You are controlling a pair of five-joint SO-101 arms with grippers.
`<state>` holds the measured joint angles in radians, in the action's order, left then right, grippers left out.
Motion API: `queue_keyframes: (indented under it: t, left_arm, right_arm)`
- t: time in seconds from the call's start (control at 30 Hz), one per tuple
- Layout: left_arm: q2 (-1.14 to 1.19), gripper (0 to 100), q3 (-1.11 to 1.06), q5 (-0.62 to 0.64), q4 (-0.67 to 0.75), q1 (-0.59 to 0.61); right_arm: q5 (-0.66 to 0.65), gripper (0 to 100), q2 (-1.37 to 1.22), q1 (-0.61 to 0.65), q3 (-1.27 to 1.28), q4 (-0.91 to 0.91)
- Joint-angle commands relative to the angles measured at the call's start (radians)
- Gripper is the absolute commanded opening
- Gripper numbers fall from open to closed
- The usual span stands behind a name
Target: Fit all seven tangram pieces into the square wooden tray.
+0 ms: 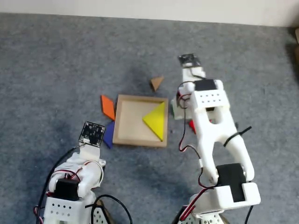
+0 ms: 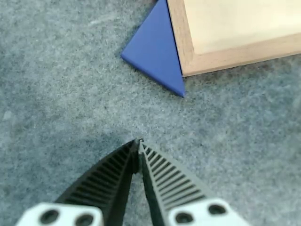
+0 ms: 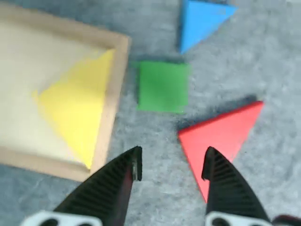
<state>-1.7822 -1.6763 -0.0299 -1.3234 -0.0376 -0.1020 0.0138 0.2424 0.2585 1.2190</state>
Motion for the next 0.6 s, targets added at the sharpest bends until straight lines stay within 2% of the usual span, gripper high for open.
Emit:
queue_keyframes:
  t: [0.0,0.13,0.23,0.57]
  left_arm:
    - [-0.033,1,-0.019,-0.008,-0.005,0.008]
    - [-0.033,1,-0.019,-0.008,-0.005,0.008]
    - [-0.033,1,-0.019,-0.008,-0.005,0.008]
    - [-0.033,1,-0.019,-0.008,-0.005,0.008]
  right_arm:
    - [0.115,21.0,0.058,0.007,-0.042,0.002]
    - [0.261,31.0,0.015,0.007,-0.039,0.008]
    - [0.322,37.5,-0.067,-0.015,-0.045,0.004]
    - [0.328,37.9,-0.275,-0.077,-0.111,-0.016]
